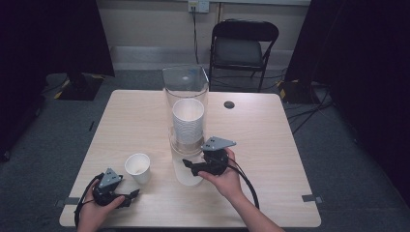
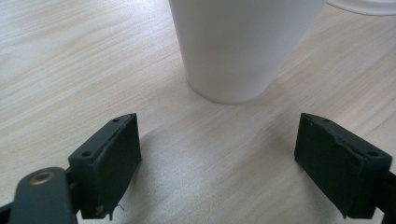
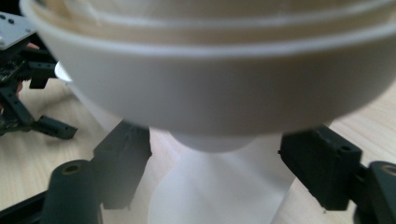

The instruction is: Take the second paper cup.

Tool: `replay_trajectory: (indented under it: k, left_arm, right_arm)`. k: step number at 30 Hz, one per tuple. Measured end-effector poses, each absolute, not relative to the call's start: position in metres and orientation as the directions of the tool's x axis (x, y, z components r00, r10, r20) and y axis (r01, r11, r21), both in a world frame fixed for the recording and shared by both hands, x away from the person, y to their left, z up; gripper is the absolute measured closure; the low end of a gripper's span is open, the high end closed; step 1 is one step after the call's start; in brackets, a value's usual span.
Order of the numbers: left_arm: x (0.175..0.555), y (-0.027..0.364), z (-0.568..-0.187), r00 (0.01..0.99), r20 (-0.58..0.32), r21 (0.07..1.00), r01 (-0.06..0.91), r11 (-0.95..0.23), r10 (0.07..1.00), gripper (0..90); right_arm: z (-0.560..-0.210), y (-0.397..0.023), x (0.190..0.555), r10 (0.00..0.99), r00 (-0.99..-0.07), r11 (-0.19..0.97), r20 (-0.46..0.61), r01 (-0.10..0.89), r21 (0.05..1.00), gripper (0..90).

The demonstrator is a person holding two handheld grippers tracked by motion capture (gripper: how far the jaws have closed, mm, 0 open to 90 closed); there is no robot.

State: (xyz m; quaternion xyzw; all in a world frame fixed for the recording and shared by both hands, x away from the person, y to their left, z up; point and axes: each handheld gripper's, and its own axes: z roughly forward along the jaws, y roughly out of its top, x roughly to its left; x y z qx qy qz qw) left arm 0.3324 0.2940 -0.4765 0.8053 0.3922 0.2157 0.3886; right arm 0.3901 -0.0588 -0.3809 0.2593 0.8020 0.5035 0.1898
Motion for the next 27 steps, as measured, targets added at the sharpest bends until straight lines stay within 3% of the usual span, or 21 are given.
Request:
replay_trajectory:
  k: [2,3,9,17,18,19,21,22,24,25,26,27]
  left_arm:
    - [0.333,0.294,-0.476,0.599,0.045,0.796,0.463,-0.391,0.799,13.2]
    - [0.333,0.294,-0.477,0.599,0.041,0.796,0.464,-0.388,0.799,13.1]
    - [0.333,0.294,-0.477,0.599,0.041,0.796,0.464,-0.389,0.799,13.0]
    - [0.333,0.294,-0.477,0.599,0.041,0.796,0.464,-0.389,0.799,13.1]
    - [0.333,0.294,-0.477,0.599,0.041,0.796,0.464,-0.389,0.799,13.1]
    - [0.333,0.294,-0.477,0.599,0.041,0.796,0.464,-0.389,0.799,13.1]
    - [0.333,0.294,-0.477,0.599,0.041,0.796,0.464,-0.389,0.799,13.1]
    - [0.333,0.293,-0.477,0.599,0.036,0.796,0.467,-0.385,0.800,13.1]
    - [0.333,0.294,-0.477,0.602,0.037,0.796,0.465,-0.387,0.798,12.9]
    - [0.333,0.294,-0.477,0.602,0.037,0.796,0.465,-0.387,0.798,12.8]
    - [0.333,0.294,-0.477,0.602,0.037,0.796,0.464,-0.387,0.798,12.7]
    - [0.333,0.293,-0.477,0.602,0.036,0.797,0.465,-0.386,0.798,12.8]
  right_arm:
    - [-0.381,-0.057,0.391,0.609,-0.792,0.345,-0.047,0.211,0.915,27.4]
    - [-0.381,-0.055,0.392,0.610,-0.790,0.344,-0.055,0.201,0.917,34.8]
    - [-0.385,-0.055,0.393,0.594,-0.800,0.345,-0.079,0.166,0.924,36.6]
    - [-0.395,-0.056,0.393,0.598,-0.801,0.301,-0.017,0.205,0.931,39.0]
    - [-0.396,-0.057,0.393,0.597,-0.802,0.310,-0.022,0.205,0.928,48.0]
    - [-0.404,-0.058,0.394,0.541,-0.839,0.409,-0.051,0.209,0.888,90.0]
    - [-0.429,-0.061,0.394,0.531,-0.841,0.484,-0.103,0.201,0.852,90.0]
    - [-0.436,-0.066,0.393,0.531,-0.843,0.451,-0.084,0.197,0.871,89.8]
    - [-0.433,-0.071,0.391,0.561,-0.827,0.373,-0.045,0.204,0.905,72.1]
    - [-0.427,-0.071,0.392,0.566,-0.824,0.359,-0.029,0.214,0.908,54.9]
    - [-0.423,-0.071,0.392,0.580,-0.813,0.364,-0.047,0.206,0.908,46.0]
    - [-0.419,-0.072,0.391,0.583,-0.810,0.365,-0.060,0.195,0.911,43.7]
